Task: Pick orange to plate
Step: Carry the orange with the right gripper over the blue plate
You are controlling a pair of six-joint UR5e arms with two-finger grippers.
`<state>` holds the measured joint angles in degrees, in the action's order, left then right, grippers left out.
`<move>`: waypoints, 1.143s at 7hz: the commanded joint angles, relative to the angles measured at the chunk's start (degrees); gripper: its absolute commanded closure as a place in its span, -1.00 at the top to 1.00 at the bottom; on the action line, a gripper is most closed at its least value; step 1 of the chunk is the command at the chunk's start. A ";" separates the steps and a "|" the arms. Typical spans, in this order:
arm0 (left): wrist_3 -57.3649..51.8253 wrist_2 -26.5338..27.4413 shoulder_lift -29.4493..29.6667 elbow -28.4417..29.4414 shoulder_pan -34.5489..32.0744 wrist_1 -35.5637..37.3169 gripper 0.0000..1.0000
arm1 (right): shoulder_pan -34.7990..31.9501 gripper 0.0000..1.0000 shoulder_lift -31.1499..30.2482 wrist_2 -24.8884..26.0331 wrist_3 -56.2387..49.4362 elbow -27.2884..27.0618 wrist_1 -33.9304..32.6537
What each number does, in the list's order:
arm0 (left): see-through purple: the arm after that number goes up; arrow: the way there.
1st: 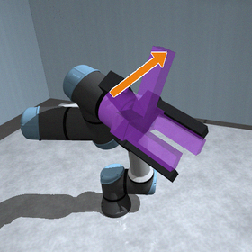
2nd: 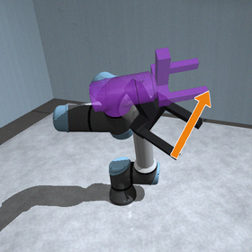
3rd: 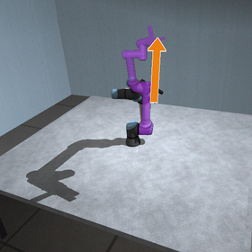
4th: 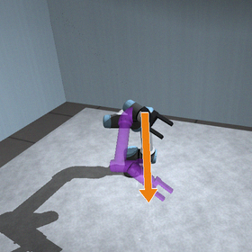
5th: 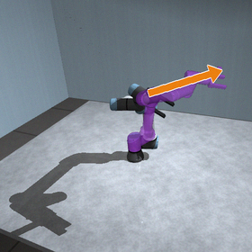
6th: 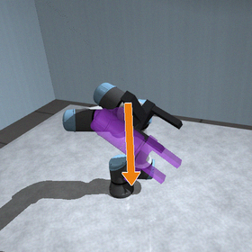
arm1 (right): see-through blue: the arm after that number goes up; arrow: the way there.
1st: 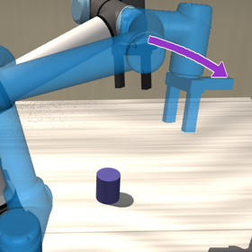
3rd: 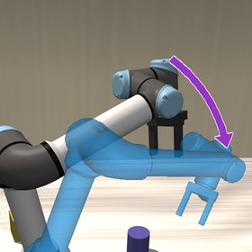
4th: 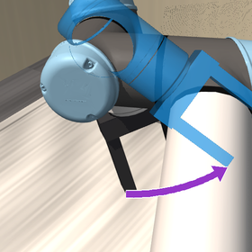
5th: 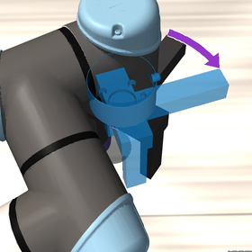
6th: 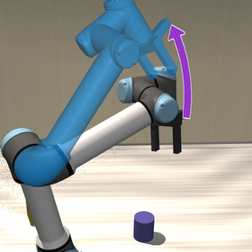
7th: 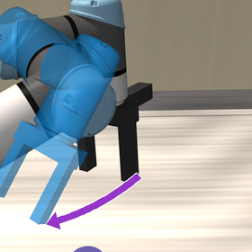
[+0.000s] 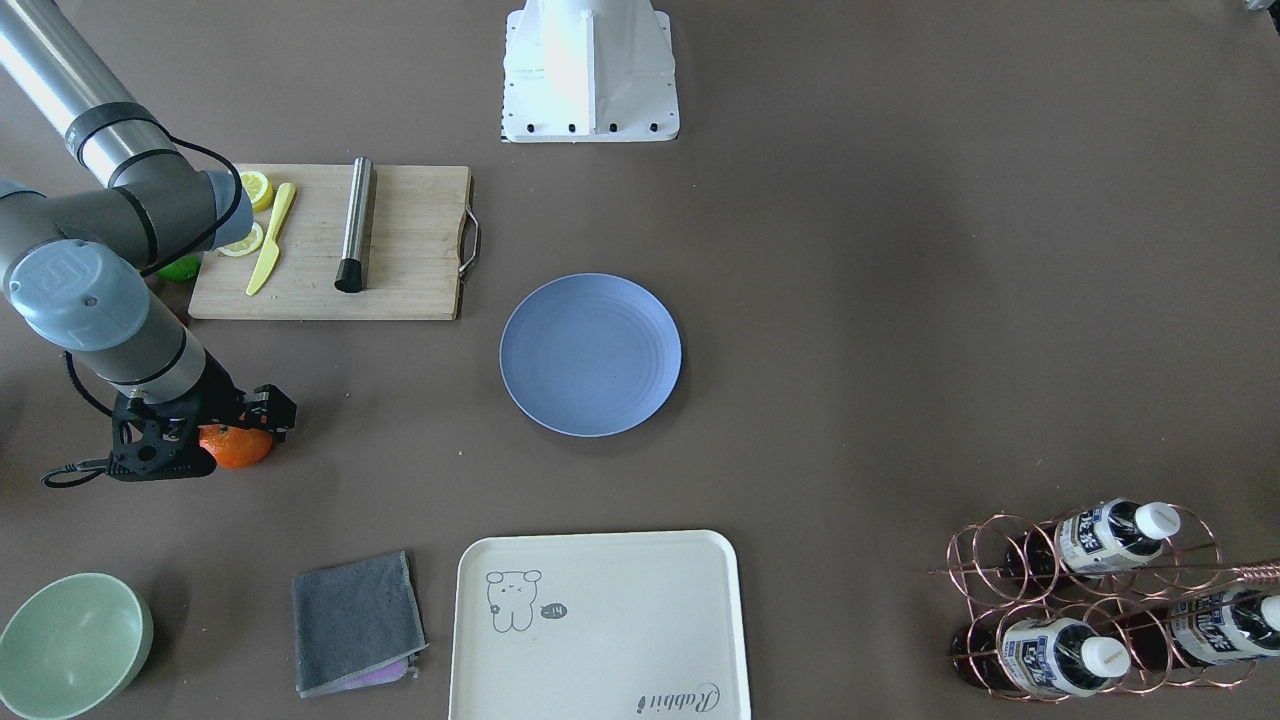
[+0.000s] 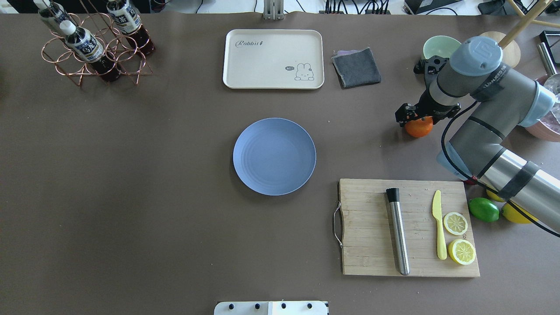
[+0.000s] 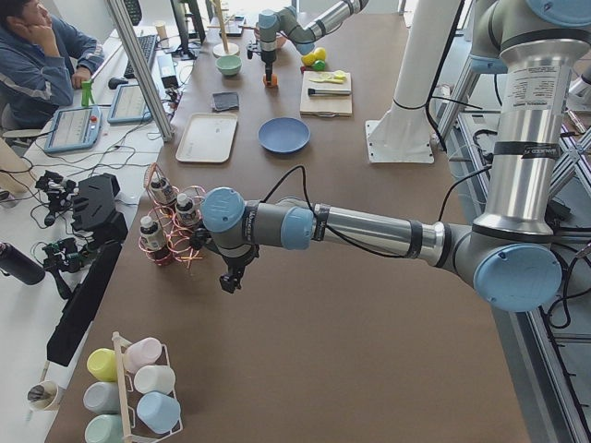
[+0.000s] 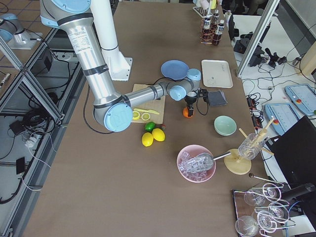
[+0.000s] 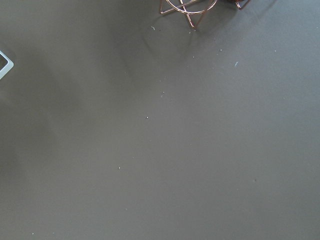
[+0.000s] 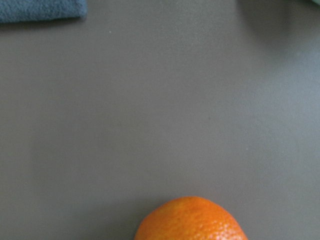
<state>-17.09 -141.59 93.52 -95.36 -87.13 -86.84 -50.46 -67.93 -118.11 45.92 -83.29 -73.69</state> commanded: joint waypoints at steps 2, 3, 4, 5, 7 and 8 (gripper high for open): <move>-0.05 0.00 0.00 -0.09 0.03 0.00 0.96 | 1.41 -0.99 0.59 0.60 4.95 -0.90 1.53; -0.05 0.09 0.00 0.00 0.03 0.00 0.96 | 2.11 -1.00 2.69 0.42 10.11 -2.91 0.75; -0.05 0.09 0.00 0.00 0.11 0.00 0.96 | 3.68 -1.00 6.97 0.51 16.34 -3.28 -1.43; -0.05 0.00 -0.52 -0.09 0.12 0.00 0.96 | 6.14 -1.00 12.67 1.38 21.88 -3.11 -6.41; 0.03 0.00 -1.05 -0.09 0.20 -0.09 0.96 | 14.03 -1.00 23.05 9.43 35.06 -2.41 -15.99; 0.04 0.00 -1.23 -0.09 0.20 -0.09 0.96 | 17.03 -1.00 26.32 11.91 36.95 -1.19 -18.65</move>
<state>-17.08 -141.59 92.51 -95.47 -86.94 -86.91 -37.46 -46.41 -109.80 78.53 -85.51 -88.01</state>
